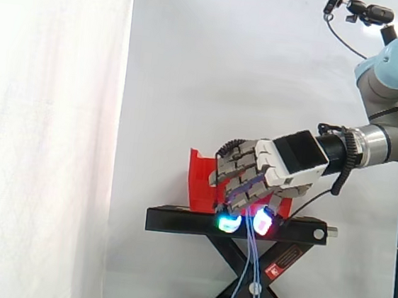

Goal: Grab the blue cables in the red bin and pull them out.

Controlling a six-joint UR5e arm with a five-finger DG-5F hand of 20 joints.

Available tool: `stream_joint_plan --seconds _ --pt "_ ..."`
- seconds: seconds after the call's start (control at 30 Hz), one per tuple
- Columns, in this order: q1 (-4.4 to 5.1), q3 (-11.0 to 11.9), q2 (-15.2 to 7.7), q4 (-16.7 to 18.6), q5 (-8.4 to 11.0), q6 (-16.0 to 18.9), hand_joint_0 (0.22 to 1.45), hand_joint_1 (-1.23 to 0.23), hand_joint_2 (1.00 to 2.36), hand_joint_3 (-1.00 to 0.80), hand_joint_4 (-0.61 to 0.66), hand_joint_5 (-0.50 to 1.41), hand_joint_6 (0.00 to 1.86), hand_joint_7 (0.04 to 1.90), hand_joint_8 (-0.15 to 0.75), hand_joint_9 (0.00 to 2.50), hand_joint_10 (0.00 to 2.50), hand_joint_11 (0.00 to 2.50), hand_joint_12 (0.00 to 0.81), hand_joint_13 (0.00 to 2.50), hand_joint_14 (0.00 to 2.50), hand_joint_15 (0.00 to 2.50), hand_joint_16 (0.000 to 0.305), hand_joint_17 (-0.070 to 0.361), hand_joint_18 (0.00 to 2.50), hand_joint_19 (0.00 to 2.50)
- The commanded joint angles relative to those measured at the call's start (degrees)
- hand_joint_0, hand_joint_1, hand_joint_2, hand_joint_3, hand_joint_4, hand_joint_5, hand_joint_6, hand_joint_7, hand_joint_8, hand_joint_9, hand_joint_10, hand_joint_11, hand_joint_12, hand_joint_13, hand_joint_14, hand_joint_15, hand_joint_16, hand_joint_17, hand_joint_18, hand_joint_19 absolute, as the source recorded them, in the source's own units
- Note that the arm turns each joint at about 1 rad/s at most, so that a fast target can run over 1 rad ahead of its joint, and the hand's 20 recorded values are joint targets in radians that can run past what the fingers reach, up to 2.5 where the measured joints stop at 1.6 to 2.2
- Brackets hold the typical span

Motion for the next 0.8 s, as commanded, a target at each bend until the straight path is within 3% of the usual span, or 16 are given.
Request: stream_joint_plan --seconds 0.0,0.17,0.37,0.5,0.67,0.73,0.77 --pt "-0.02 0.0 0.0 -0.2 -0.01 0.0 0.84 -1.02 1.00 -1.00 0.16 0.84 0.01 0.66 0.242 0.89 0.02 0.63 0.331 0.64 0.01 0.38 0.045 0.101 0.57 0.48" --pt "-0.02 0.0 0.0 -0.9 -0.01 0.0 0.84 -1.02 1.00 -1.00 0.15 0.85 0.01 0.68 0.247 0.88 0.02 0.63 0.329 0.64 0.01 0.37 0.045 0.101 0.57 0.48" --pt "-0.02 0.0 0.0 -0.8 -0.01 0.0 0.85 -1.03 1.00 -1.00 0.09 0.92 0.00 0.88 0.246 0.90 0.02 0.64 0.328 0.65 0.01 0.36 0.045 0.100 0.58 0.47" --pt "-0.02 -0.1 0.0 -0.9 -0.01 -0.2 0.87 -1.03 1.00 -1.00 0.07 0.87 0.28 0.82 0.246 0.91 0.02 0.65 0.330 0.65 0.01 0.37 0.044 0.100 0.59 0.47" --pt "-0.11 0.0 0.0 -0.8 -0.01 -0.3 0.87 -1.03 1.00 -1.00 0.06 0.86 0.35 0.78 0.246 0.91 0.02 0.66 0.330 0.66 0.01 0.37 0.045 0.100 0.59 0.47" --pt "-0.11 -0.1 0.0 -0.7 -0.01 -0.3 0.87 -1.03 1.00 -1.00 0.09 0.91 0.03 0.86 0.246 0.91 0.02 0.66 0.328 0.66 0.01 0.38 0.045 0.100 0.59 0.47" --pt "-0.11 -0.1 0.0 -0.7 -0.01 -0.3 0.86 -1.03 1.00 -1.00 0.10 0.89 0.01 0.80 0.245 0.91 0.02 0.66 0.328 0.65 0.02 0.38 0.045 0.100 0.58 0.48"
